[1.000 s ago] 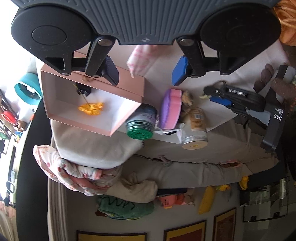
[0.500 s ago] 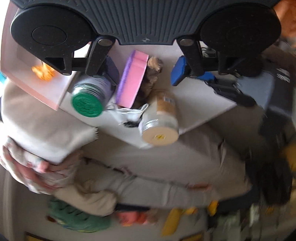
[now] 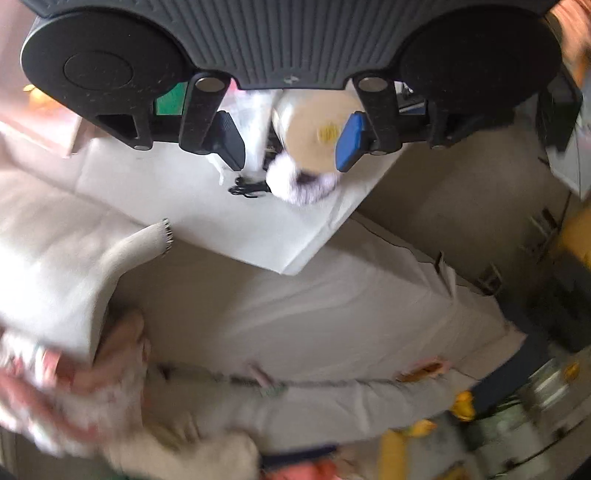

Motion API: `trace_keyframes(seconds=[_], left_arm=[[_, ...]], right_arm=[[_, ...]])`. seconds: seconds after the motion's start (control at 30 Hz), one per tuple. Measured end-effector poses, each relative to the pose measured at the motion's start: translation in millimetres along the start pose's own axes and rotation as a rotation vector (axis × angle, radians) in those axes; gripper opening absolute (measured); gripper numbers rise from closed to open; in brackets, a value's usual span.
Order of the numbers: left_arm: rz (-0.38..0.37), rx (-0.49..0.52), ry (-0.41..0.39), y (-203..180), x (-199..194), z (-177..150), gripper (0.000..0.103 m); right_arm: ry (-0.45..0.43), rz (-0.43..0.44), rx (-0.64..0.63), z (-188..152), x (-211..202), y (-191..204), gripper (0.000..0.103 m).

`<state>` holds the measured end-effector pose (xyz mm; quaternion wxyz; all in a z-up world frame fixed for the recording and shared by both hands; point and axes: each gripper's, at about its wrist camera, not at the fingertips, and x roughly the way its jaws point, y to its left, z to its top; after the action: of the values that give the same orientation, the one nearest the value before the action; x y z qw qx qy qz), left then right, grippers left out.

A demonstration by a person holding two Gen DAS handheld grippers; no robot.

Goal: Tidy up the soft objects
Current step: 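Grasp the lavender fuzzy scrunchie with the right gripper while the left gripper holds the hair tie, then lower scrunchie and hair tie into the pink box and open both grippers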

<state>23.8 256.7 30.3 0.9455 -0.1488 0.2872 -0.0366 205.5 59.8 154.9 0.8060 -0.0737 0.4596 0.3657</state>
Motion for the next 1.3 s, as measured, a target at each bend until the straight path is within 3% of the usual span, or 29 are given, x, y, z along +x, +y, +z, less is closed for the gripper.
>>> trace_keyframes(seconds=[0.17, 0.23, 0.4, 0.43, 0.47, 0.53, 0.7, 0.87, 1.0, 1.13, 1.3], left_arm=[[-0.003, -0.068, 0.019, 30.8, 15.5, 30.2, 0.024], [-0.012, -0.074, 0.029, 36.5, 19.8, 39.6, 0.024], [-0.047, -0.060, 0.047, 38.2, 26.0, 39.7, 0.024], [-0.055, -0.062, 0.049, 38.7, 27.0, 37.6, 0.024], [-0.057, -0.066, 0.052, 39.6, 27.9, 35.1, 0.024], [-0.046, -0.080, 0.064, 42.8, 30.9, 31.2, 0.024], [0.001, -0.135, 0.085, 50.7, 29.2, 30.6, 0.024], [0.019, -0.086, -0.034, 29.3, -5.7, 66.2, 0.024], [-0.004, -0.012, -0.133, -10.2, -32.0, 107.5, 0.024], [-0.143, 0.057, -0.166, -75.3, -37.0, 138.5, 0.024], [-0.342, 0.108, -0.107, -173.7, -1.2, 152.7, 0.024]], right_arm=[[0.180, -0.089, 0.064, 43.0, 74.1, 13.4, 0.054], [0.254, -0.135, 0.069, 48.0, 101.9, 17.0, 0.054], [0.389, -0.142, 0.141, 50.1, 146.4, 12.9, 0.053], [0.394, -0.145, 0.132, 49.3, 149.0, 14.0, 0.044], [0.394, -0.140, 0.118, 48.6, 149.9, 15.4, 0.027], [0.393, -0.130, 0.102, 48.4, 148.8, 16.5, 0.018], [0.260, -0.107, 0.056, 53.4, 103.9, 25.5, 0.015], [0.018, -0.108, -0.011, 63.5, 9.0, 35.5, 0.015], [-0.141, -0.144, -0.009, 49.0, -72.1, 18.9, 0.015], [-0.287, -0.215, 0.012, 13.2, -149.2, -20.2, 0.015], [-0.369, -0.293, 0.104, -47.4, -198.9, -94.0, 0.015]])
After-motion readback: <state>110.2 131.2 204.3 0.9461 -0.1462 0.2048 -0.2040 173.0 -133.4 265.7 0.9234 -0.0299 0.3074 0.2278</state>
